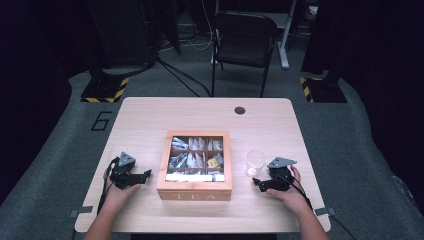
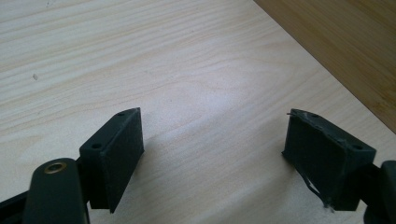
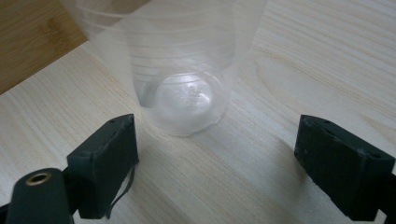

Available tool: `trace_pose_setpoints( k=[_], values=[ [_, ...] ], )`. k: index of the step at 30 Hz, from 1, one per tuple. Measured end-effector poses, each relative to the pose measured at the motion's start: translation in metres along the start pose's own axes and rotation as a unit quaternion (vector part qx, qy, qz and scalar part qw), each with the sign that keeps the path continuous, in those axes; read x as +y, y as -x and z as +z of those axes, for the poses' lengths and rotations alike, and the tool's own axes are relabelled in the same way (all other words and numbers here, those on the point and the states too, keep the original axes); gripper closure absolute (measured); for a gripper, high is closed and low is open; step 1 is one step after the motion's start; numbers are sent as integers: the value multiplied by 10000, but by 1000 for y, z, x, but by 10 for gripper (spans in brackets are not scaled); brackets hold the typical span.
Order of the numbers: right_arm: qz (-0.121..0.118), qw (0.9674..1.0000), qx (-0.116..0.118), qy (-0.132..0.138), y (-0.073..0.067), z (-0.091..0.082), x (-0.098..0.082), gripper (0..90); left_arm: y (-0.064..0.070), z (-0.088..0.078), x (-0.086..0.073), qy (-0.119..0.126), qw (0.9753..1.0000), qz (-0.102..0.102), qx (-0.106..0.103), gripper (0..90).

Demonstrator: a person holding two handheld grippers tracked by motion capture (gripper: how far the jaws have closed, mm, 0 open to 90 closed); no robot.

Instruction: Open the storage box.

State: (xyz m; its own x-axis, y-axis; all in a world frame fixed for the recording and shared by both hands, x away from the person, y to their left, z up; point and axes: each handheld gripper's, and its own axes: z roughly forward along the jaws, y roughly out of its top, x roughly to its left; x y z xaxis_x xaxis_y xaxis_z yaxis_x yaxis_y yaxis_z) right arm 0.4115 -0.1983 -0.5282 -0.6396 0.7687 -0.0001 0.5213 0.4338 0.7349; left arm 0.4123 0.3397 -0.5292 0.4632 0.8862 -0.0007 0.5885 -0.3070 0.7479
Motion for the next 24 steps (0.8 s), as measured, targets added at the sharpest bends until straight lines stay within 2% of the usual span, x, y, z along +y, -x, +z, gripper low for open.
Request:
trace_pose_setpoints(
  k=[1, 5, 10, 14, 24],
  values=[
    [2, 10000, 1, 0, 0, 0, 0, 124, 0, 0, 0, -40, 10000, 53, -13, 184],
    [-6, 10000, 14, -14, 0, 0, 0, 116, 1, 2, 1, -12, 10000, 27, 10, 152],
    [2, 10000, 11, -15, -1, 0, 0, 116, 1, 1, 1, -61, 10000, 32, -4, 153],
    [97, 9999, -1, -37, -2, -1, -1, 116, 1, 1, 1, -62, 10000, 31, -2, 154],
    [81, 9999, -70, -52, -1, -2, 0, 144, 2, 0, 0, -50, 10000, 10, 1, 157]
  ],
)
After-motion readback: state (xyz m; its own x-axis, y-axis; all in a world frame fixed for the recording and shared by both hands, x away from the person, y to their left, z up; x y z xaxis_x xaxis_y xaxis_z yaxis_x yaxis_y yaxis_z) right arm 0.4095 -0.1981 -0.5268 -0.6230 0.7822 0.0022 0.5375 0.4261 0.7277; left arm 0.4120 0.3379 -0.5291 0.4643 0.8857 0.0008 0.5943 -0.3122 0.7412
